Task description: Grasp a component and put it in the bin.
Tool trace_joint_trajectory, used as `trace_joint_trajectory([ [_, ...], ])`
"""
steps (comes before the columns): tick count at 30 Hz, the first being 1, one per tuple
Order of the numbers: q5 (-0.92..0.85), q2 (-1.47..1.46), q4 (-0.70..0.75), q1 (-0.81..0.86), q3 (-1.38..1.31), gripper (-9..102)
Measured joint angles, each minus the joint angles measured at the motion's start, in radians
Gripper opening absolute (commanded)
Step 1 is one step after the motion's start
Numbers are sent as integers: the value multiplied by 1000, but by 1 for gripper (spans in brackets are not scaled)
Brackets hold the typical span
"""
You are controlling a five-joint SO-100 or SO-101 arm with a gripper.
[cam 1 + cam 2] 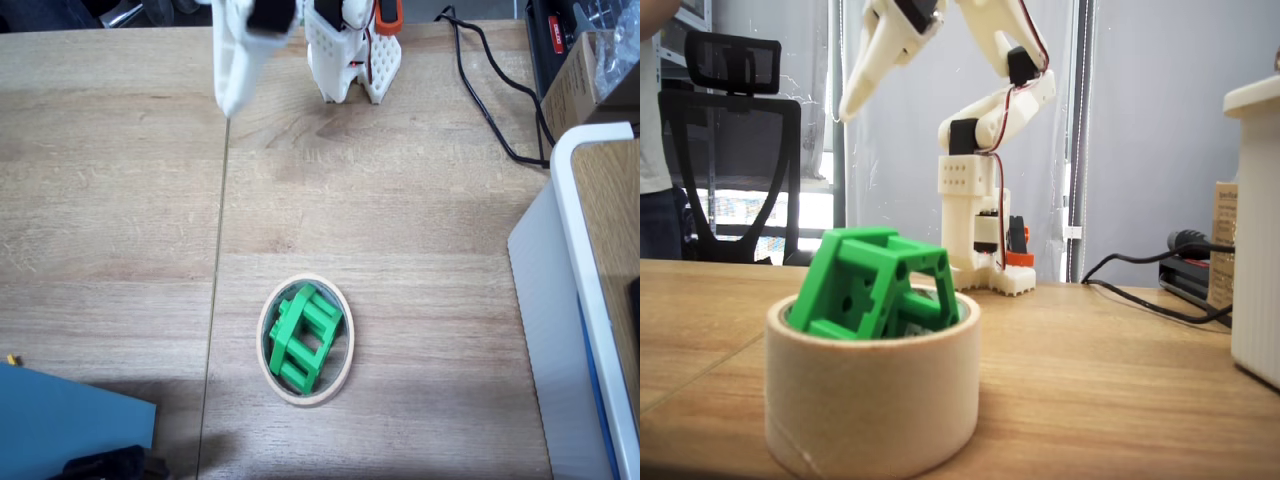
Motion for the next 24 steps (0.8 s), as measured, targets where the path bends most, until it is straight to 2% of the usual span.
trace_joint_trajectory([
  [9,0,173,0,155,239,2],
  [24,-11,538,0,163,640,2],
])
